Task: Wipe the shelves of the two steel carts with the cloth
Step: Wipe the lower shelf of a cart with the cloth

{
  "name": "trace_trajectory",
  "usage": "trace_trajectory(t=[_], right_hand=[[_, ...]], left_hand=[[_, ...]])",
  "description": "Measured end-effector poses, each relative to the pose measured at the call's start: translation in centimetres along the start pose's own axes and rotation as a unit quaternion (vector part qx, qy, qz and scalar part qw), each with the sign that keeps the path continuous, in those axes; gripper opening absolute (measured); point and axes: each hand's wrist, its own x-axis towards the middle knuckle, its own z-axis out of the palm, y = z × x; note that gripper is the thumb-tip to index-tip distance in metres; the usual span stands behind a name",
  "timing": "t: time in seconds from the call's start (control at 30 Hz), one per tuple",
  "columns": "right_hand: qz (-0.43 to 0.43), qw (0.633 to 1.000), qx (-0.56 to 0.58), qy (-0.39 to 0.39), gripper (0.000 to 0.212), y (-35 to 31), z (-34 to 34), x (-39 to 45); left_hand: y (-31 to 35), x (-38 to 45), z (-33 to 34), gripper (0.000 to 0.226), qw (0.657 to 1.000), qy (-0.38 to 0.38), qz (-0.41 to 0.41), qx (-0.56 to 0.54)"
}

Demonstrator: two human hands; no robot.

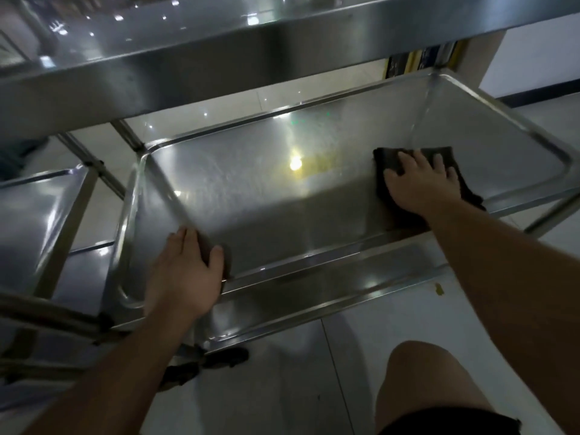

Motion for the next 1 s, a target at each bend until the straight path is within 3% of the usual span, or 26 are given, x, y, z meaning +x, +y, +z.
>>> trace_trajectory(t=[0.07, 0.17, 0.27, 0.37, 0.47, 0.57, 0.7, 0.8, 0.9, 1.0], right_hand=[[0.012, 1.000, 0.001, 0.020, 0.072, -3.7, 1.4, -1.7], [-0.136, 0.990, -0.027, 0.030, 0.070, -12.3, 4.7, -5.8], [-0.372, 0.923, -0.088, -0.041, 0.070, -19.0, 7.6, -9.6], [-0.476, 0.869, -0.106, -0.086, 0.071, -18.5, 6.8, -8.5], [-0.430, 0.892, -0.135, -0.020, 0.067, -13.7, 4.3, -3.3], [-0.291, 0.949, -0.118, 0.028, 0.065, -6.7, 0.9, 3.2], [-0.099, 0.991, -0.082, 0.031, 0.068, 0.5, -2.2, 9.5], [0.001, 0.999, -0.027, 0.030, 0.075, -0.1, -2.7, 11.5], [-0.022, 0.999, -0.025, 0.020, 0.075, -5.5, -1.6, 11.3], [-0.169, 0.983, -0.073, 0.024, 0.065, -13.8, 1.0, 7.6]], left_hand=[[0.1, -0.1, -0.1, 0.076, 1.000, -0.003, -0.002, 0.001], [0.0, -0.2, -0.1, 0.076, 1.000, -0.008, -0.005, -0.001], [-0.4, -0.3, -0.1, 0.075, 1.000, -0.015, 0.003, -0.016], [-0.5, -0.4, -0.3, 0.079, 1.000, -0.015, 0.011, -0.020], [-0.7, -0.3, -0.2, 0.076, 1.000, -0.010, 0.016, -0.005], [-0.8, -0.4, 0.0, 0.076, 1.000, -0.011, 0.022, 0.000], [-1.0, -0.4, 0.3, 0.077, 1.000, -0.006, 0.029, -0.008], [-1.0, -0.5, 0.4, 0.081, 0.999, -0.001, 0.032, -0.013], [-1.0, -0.4, 0.6, 0.084, 0.999, 0.002, 0.030, -0.015], [-1.1, -0.3, 0.6, 0.084, 0.999, 0.005, 0.028, -0.015]])
